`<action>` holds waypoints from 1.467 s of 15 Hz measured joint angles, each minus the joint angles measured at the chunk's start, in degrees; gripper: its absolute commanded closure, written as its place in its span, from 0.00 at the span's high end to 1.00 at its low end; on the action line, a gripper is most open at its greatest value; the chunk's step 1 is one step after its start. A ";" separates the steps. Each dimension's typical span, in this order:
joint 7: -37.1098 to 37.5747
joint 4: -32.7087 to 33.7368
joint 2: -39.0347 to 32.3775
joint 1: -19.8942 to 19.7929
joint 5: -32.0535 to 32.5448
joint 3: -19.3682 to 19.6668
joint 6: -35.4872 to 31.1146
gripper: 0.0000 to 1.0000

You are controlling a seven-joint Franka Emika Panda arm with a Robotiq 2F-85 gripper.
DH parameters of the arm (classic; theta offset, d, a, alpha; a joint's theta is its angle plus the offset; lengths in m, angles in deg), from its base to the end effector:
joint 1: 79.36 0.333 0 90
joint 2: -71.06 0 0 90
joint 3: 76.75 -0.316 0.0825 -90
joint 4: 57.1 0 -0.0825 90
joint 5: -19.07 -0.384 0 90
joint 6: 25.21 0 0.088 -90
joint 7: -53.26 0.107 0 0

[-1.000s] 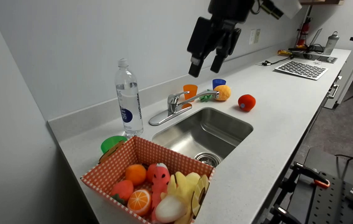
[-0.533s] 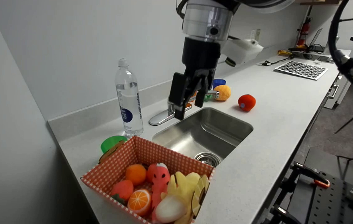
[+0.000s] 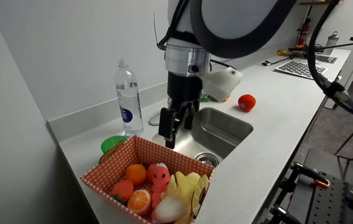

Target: Move the box to the right

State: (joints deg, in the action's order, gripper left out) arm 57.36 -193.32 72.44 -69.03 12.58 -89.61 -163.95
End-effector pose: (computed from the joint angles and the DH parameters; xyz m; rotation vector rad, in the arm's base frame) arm 0.4598 0.1975 0.3376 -3.0307 -0.3818 -0.0744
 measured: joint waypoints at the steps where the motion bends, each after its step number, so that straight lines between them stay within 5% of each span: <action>1: 0.14 0.06 -0.93 0.19 0.71 -0.19 -0.89 1.00; 7: 1.19 0.05 -6.20 1.19 4.92 -0.28 -4.00 1.00; 8: 1.37 0.05 -6.94 1.24 5.32 -0.28 -4.13 0.75; 9: 1.59 0.05 -7.58 1.28 5.83 -0.28 -4.17 0.74; 18: 2.83 -0.03 -8.43 1.29 6.49 0.08 -4.14 0.05; 22: 1.86 -1.35 -6.60 1.30 4.25 -0.33 -4.06 0.02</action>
State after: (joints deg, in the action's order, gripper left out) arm 59.22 -194.67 65.84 -67.74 16.83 -89.94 -168.01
